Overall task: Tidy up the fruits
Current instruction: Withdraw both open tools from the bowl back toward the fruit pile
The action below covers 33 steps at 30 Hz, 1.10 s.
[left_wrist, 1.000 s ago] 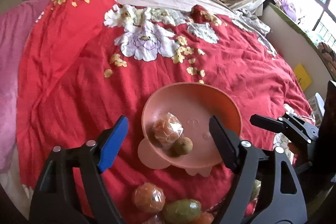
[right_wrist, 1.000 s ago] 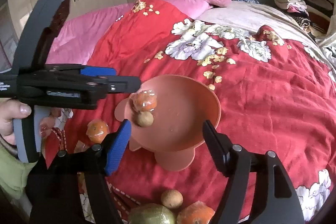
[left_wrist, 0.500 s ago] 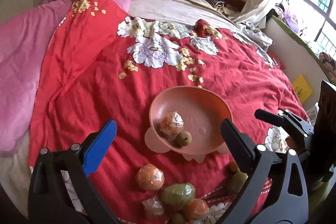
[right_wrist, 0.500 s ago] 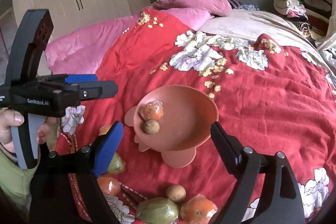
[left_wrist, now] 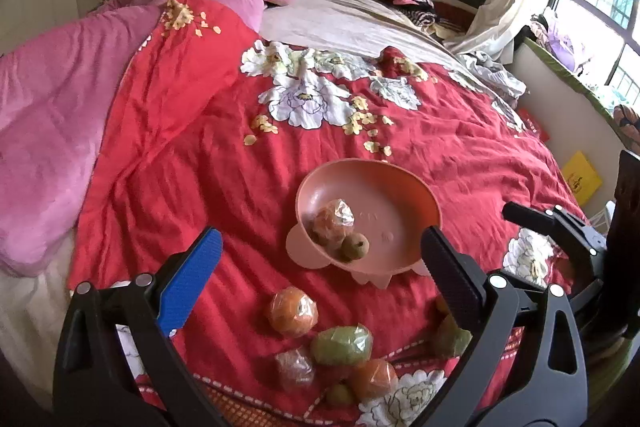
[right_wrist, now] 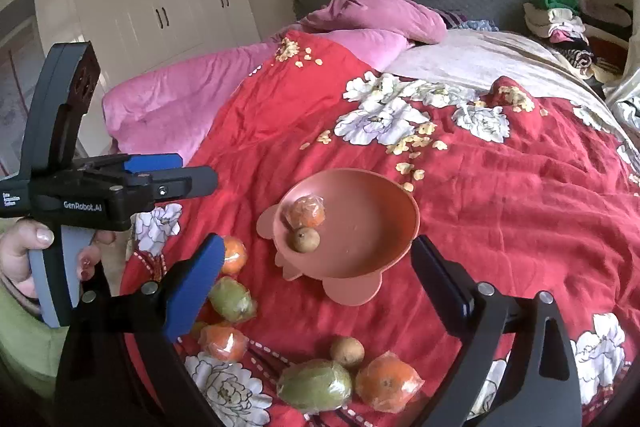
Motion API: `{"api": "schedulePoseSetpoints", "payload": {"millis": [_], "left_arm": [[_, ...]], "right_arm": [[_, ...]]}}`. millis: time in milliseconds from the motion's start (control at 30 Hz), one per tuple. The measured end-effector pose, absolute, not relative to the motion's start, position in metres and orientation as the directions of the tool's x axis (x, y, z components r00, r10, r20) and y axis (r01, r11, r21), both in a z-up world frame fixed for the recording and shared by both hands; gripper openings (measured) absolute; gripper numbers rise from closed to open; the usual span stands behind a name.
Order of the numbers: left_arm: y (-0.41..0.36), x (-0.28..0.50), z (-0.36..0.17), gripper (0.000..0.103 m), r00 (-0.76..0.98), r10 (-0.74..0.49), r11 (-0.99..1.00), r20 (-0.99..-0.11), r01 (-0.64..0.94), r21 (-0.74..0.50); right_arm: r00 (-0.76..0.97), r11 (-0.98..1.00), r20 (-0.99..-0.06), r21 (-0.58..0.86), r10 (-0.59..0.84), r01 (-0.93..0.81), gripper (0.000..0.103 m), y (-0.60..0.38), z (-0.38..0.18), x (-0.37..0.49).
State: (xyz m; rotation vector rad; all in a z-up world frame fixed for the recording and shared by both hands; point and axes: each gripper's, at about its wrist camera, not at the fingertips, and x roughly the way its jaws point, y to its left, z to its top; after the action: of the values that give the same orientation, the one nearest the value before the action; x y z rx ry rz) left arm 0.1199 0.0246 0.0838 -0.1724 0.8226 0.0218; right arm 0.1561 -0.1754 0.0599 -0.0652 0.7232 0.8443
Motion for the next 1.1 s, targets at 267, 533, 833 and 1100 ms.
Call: {"api": "schedulePoseSetpoints", "payload": {"millis": [267, 533, 833, 1100], "left_arm": [[0.023, 0.102, 0.082, 0.093, 0.673, -0.032, 0.988, -0.739, -0.091, -0.125], [0.022, 0.086, 0.081, 0.093, 0.674, -0.027, 0.988, -0.739, -0.095, -0.122], [0.023, 0.071, 0.077, 0.093, 0.666, -0.014, 0.988, -0.745, -0.103, -0.111], [0.027, 0.057, 0.067, 0.093, 0.645, -0.01, 0.987, -0.764, -0.115, -0.109]], "right_arm": [[0.454, 0.68, -0.601, 0.216, 0.658, -0.7, 0.096, -0.181, 0.068, 0.137], [0.46, 0.682, -0.601, 0.205, 0.654, -0.702, 0.097, -0.184, 0.067, 0.117], [0.456, 0.689, -0.613, 0.208, 0.645, -0.695, 0.097, -0.19, 0.061, 0.101], [0.441, 0.678, -0.629, 0.193, 0.64, -0.71, 0.097, -0.189, 0.056, 0.086]]}}
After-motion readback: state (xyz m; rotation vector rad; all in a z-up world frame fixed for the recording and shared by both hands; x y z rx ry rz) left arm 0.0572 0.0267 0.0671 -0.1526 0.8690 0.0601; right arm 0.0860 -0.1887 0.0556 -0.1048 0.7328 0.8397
